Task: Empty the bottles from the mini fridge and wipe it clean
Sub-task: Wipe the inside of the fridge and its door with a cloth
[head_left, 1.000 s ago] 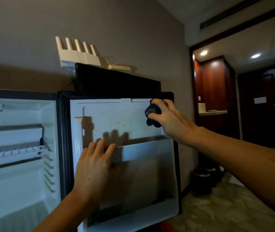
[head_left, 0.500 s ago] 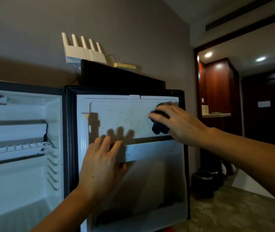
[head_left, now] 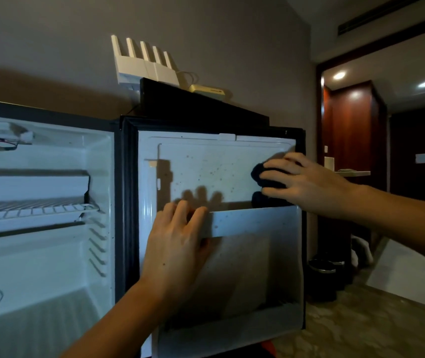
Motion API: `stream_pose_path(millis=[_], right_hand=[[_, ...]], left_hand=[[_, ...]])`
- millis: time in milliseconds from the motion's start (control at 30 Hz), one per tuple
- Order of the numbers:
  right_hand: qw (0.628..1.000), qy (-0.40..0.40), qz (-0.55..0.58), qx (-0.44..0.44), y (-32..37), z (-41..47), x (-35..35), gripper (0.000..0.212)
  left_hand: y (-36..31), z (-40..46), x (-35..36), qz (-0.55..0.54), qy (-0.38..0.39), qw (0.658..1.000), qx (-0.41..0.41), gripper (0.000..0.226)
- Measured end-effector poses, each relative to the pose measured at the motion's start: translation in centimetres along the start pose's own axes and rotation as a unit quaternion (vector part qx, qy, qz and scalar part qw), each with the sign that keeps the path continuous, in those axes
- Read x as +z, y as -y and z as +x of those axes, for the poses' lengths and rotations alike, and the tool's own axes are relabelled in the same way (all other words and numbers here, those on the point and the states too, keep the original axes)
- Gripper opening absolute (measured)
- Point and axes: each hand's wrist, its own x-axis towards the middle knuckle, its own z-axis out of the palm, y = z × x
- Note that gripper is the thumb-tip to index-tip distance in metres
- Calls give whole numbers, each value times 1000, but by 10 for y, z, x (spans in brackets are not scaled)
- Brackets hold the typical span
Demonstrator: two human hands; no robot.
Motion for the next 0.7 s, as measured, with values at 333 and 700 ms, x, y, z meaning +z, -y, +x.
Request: stream_pose_path(millis=[333,700], right_hand=[[998,26,58,16,13,-5,3,46],[993,-36,91,73,9,4,4,41]], left_hand=[[1,0,-2,-20,-3,1000,5,51],[-1,0,0,-15,-22,1000,4,50]])
